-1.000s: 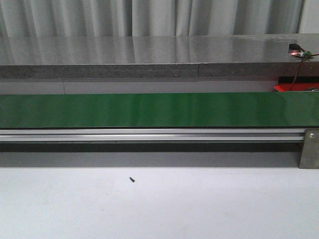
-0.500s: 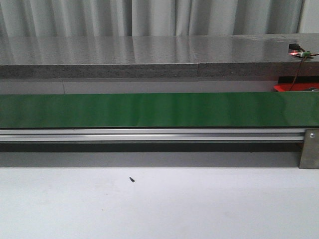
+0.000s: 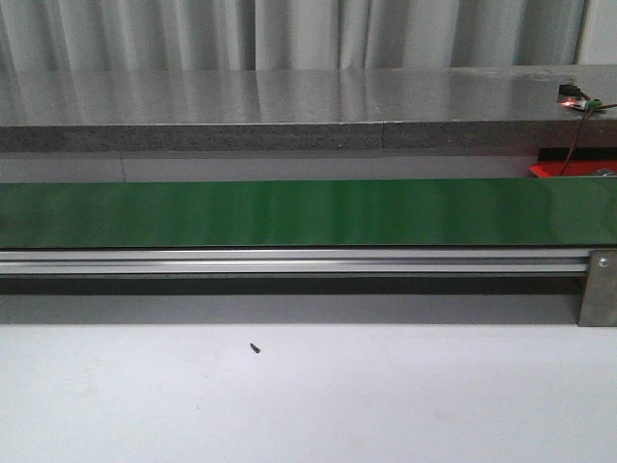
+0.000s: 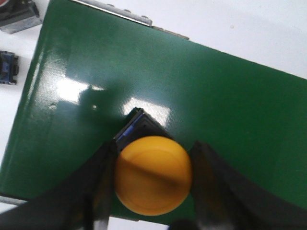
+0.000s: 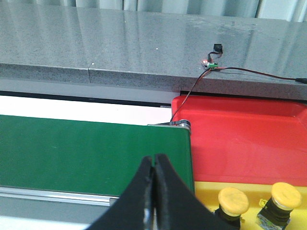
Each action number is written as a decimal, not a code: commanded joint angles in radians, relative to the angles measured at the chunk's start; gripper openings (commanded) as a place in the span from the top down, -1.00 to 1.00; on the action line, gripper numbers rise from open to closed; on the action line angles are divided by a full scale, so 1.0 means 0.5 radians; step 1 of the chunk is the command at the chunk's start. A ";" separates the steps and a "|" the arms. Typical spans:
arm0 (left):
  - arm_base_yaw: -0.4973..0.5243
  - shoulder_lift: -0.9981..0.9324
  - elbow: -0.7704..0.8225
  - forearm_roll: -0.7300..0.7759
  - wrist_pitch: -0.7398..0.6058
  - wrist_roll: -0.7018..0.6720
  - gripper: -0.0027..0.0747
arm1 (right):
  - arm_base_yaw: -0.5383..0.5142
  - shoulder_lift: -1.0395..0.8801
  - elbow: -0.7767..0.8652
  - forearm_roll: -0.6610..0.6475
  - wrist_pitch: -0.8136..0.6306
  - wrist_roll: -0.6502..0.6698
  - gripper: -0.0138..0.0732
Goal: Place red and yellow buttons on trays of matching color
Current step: 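Carry the yellow button onto the belt end and open the left gripper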
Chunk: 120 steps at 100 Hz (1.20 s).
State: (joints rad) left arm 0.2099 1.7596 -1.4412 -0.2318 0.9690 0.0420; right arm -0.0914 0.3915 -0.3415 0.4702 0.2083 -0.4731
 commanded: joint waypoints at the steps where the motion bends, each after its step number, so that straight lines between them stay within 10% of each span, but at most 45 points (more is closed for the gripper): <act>1: -0.014 -0.096 -0.058 -0.037 -0.101 0.006 0.37 | 0.006 0.009 -0.051 0.013 -0.129 -0.016 0.84; 29: -0.014 -0.096 -0.058 -0.064 -0.093 0.021 -0.47 | 0.006 0.009 -0.051 0.017 -0.140 -0.016 0.84; 120: 0.212 -0.669 -0.058 -0.047 -0.124 0.054 -0.45 | 0.006 0.009 -0.051 0.037 -0.142 -0.016 0.84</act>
State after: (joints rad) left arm 0.2805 1.4881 -1.4412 -0.2593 0.9388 0.0683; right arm -0.0914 0.3915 -0.3415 0.4780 0.2083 -0.4731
